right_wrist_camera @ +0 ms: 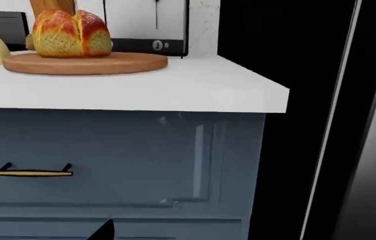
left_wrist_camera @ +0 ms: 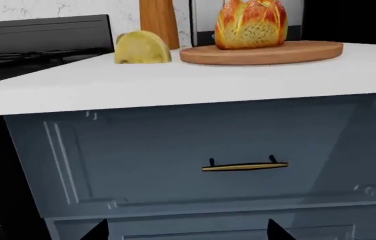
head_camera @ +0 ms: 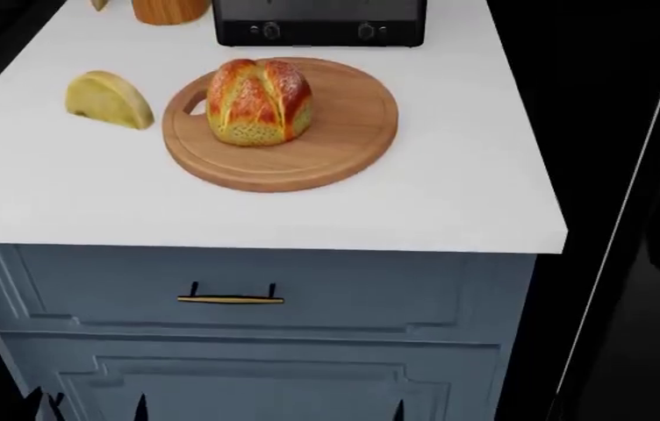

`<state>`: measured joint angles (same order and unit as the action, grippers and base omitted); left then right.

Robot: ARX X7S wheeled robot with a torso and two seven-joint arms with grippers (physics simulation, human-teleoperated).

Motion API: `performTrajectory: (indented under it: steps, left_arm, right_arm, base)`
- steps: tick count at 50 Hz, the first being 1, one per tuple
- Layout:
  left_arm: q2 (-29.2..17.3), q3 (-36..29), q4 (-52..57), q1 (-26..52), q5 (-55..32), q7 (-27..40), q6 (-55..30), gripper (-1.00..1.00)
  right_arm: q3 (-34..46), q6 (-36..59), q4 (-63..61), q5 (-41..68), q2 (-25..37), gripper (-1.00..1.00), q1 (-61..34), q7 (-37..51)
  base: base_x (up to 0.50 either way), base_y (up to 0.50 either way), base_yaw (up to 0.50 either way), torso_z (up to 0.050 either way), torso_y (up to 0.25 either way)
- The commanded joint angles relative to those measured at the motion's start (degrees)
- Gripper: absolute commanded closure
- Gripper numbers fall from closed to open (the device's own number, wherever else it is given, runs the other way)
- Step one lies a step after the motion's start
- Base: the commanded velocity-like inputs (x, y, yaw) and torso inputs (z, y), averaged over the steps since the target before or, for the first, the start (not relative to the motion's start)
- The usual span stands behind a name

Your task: Pick up the wedge of cheese and place it on the slice of bread to prepare a simple cheese on bread dish.

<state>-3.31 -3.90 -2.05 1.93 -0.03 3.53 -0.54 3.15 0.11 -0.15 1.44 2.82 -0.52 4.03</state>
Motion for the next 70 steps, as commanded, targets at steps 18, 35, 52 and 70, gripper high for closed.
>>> performTrajectory:
  steps: [18,35,52,70]
  left_arm:
    - [-5.56,2.93,36.64,18.09,-16.52,-0.82,-48.87,-1.0]
    - [-4.15,4.2,30.31,41.65,-19.64,2.33,-65.35,-1.0]
    - [-6.96,3.71,28.73,24.4,-15.66,0.16,-46.43,-1.0]
    - [-8.35,1.03,28.49,24.72,-14.64,0.97,-47.5,-1.0]
  right_arm:
    - [0.69,41.32,-34.47,2.94,5.54,-1.0,-14.35,0.88]
    - [-1.14,60.24,-36.12,6.27,6.44,-1.0,-32.92,0.69]
    - [-0.7,45.34,-29.2,5.6,6.58,-1.0,-24.1,1.47]
    - [2.96,45.38,-29.09,3.89,7.37,-1.0,-25.46,2.92]
  base:
    - [0.0,0.0,0.0,0.05,0.024]
    - [0.0,0.0,0.0,0.05,0.023]
    - [0.0,0.0,0.0,0.044,0.019]
    - [0.28,0.24,0.0,0.0,0.0]
